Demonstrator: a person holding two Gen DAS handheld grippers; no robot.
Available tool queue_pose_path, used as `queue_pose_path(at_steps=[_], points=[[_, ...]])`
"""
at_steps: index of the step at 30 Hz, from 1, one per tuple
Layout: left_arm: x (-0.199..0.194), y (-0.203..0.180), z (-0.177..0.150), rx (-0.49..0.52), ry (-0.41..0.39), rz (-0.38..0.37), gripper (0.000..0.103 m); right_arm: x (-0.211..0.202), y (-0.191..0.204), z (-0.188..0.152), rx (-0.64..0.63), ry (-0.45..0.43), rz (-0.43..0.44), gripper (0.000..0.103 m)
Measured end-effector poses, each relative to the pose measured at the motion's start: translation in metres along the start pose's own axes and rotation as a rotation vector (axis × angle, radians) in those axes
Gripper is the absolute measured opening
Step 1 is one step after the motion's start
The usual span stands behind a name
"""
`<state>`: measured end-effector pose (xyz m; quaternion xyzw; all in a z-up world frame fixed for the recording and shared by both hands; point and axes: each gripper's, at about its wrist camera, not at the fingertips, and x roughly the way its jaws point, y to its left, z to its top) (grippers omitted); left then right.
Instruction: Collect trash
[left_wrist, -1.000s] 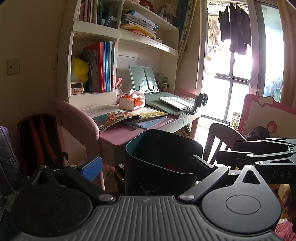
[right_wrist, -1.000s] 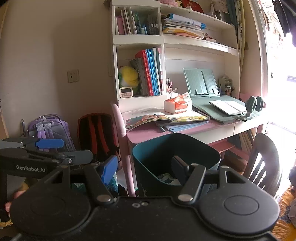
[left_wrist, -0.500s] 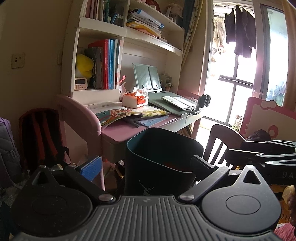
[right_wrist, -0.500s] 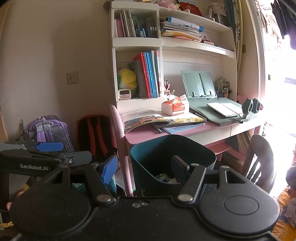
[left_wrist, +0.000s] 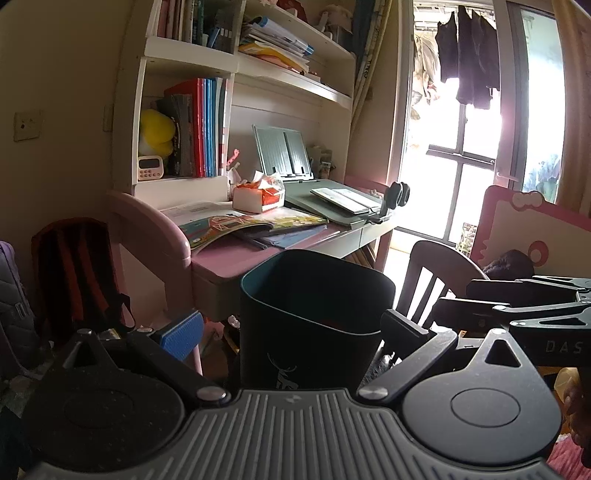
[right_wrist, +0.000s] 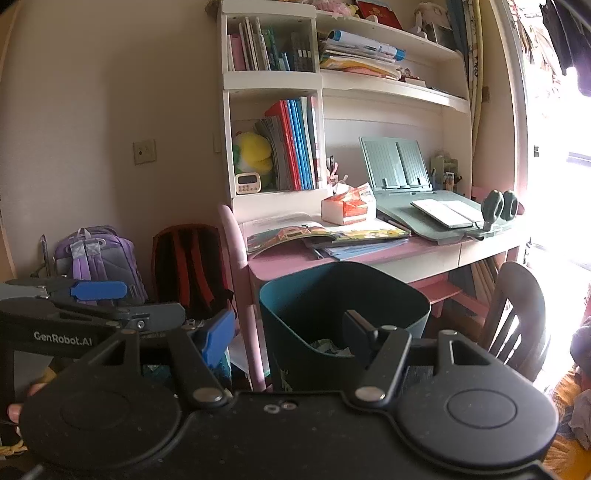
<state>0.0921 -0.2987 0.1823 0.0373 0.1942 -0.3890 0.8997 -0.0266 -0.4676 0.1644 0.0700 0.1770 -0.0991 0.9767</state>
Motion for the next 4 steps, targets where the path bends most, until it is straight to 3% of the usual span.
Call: queue_pose_path(at_steps=[4], points=[[-0.0001, 0.0001, -0.0016, -0.003, -0.001, -0.006, 0.103, -0.0003, -0.0014, -0.0025, 0.007, 0.002, -0.005, 0.065]])
